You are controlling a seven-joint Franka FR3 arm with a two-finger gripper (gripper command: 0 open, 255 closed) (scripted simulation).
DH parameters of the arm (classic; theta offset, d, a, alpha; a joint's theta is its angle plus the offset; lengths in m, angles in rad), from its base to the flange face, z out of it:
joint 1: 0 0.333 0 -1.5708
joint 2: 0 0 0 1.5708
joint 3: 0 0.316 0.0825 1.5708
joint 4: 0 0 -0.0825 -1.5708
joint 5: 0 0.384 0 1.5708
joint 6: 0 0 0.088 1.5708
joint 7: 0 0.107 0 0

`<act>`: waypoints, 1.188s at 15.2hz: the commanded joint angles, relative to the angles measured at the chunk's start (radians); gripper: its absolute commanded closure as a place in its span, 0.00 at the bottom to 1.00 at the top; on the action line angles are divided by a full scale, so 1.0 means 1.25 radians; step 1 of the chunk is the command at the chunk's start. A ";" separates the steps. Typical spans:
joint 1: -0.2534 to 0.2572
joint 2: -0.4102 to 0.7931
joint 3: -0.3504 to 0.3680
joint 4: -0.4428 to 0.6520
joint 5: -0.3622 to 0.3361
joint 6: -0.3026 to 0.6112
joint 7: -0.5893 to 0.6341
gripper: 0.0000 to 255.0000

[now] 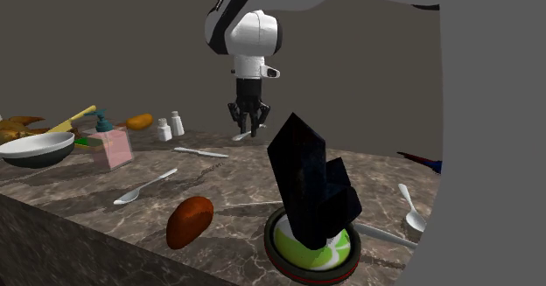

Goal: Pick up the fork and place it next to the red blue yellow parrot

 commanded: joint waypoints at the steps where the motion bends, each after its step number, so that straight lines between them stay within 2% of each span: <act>1: 0.000 -0.005 0.001 0.015 0.002 -0.020 0.000 1.00; 8: 0.002 -0.016 0.004 0.072 0.006 -0.087 0.000 1.00; 18: -0.134 -0.161 -0.047 -0.119 0.047 -0.041 -0.181 1.00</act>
